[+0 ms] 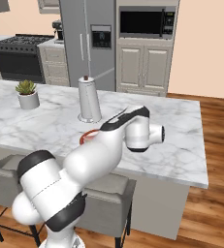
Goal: Retrieve the shaker from the cabinet and place it next the steak on a plate on the dining table.
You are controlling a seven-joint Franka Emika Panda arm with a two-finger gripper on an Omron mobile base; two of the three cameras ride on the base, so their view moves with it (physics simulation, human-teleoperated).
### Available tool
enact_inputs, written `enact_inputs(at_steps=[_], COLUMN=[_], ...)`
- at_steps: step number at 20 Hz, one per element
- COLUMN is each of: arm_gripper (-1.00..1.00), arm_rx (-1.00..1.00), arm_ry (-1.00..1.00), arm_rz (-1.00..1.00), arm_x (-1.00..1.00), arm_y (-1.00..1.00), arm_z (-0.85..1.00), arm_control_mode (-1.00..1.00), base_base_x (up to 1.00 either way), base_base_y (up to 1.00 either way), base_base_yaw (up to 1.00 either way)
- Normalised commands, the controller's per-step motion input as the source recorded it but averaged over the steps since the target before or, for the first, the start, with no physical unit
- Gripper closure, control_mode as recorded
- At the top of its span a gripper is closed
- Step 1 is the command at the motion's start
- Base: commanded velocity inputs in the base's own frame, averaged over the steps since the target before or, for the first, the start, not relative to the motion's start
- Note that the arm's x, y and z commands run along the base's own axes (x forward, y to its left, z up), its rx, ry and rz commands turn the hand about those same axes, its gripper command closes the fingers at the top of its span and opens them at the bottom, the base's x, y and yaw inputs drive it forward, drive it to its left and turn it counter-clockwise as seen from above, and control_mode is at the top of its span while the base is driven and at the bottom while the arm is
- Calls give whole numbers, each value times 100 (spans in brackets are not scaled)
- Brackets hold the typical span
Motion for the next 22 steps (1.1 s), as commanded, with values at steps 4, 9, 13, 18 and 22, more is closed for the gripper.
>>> enact_inputs(at_steps=[4,9,13,18,22], arm_gripper=[100,100,100,100,100], arm_rx=[0,0,0,0,0], arm_ry=[0,0,0,0,0], arm_rz=[0,0,0,0,0], arm_x=[7,2,1,6,26], arm_y=[-1,-11,-17,-13,-12], arm_z=[-39,-32,-30,-29,-29], arm_control_mode=[-100,-100,-100,-100,-100], base_base_x=[0,0,0,0,0], base_base_y=[0,0,0,0,0], base_base_yaw=[0,0,0,0,0])
